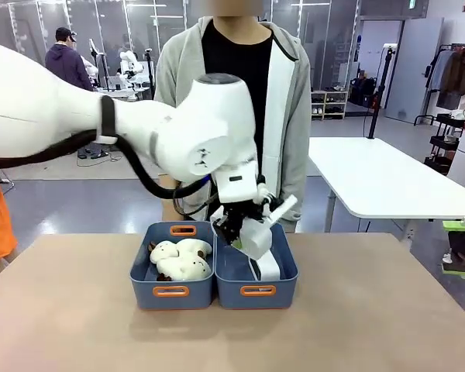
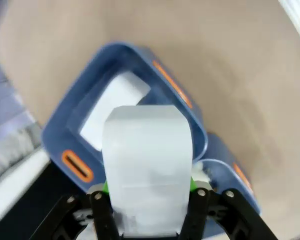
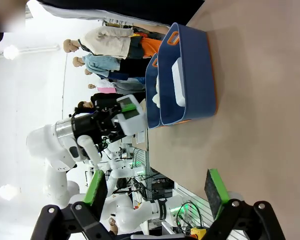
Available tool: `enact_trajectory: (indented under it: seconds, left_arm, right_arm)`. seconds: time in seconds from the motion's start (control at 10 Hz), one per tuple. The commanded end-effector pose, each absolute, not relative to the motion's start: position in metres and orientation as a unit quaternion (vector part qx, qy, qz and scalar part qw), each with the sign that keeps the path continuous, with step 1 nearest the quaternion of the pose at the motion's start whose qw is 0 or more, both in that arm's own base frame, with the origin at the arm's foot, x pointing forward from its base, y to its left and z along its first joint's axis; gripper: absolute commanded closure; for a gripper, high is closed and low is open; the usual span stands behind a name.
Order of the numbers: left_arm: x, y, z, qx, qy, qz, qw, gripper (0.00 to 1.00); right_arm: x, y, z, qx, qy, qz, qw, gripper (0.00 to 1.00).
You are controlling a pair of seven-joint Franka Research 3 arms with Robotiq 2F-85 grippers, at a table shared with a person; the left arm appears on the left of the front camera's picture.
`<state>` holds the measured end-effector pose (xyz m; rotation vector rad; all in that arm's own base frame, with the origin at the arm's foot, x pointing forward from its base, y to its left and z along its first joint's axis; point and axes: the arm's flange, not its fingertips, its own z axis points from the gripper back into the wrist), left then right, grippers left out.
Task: Sort the digital clocks into the basket.
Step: Pick up the Digital clock from the table and place it into the empty Plastic storage basket.
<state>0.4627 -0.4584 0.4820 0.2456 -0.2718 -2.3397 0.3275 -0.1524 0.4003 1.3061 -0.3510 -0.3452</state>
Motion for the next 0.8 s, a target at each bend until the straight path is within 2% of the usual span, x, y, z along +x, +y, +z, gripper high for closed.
enact_trajectory:
  seconds: [0.0, 0.2, 0.4, 0.7]
  left_arm:
    - [0.505, -0.463, 0.483, 0.114, -0.033, -0.960, 0.252, 1.00]
    - [0.527, -0.455, 0.470, 0.116, 0.016, -0.973, 0.199, 1.00]
    - [0.546, -0.454, 0.457, 0.080, 0.012, -0.971, 0.224, 1.00]
    - [0.552, -0.456, 0.448, 0.042, -0.039, -0.968, 0.246, 1.00]
  right_arm:
    - [0.328, -0.152, 0.403, 0.605, -0.163, -0.157, 0.763, 0.00]
    - [0.328, -0.152, 0.403, 0.605, -0.163, -0.157, 0.763, 0.00]
    - [0.328, -0.152, 0.403, 0.605, -0.163, -0.157, 0.763, 0.00]
    - [0.328, -0.152, 0.403, 0.605, -0.163, -0.157, 0.763, 0.00]
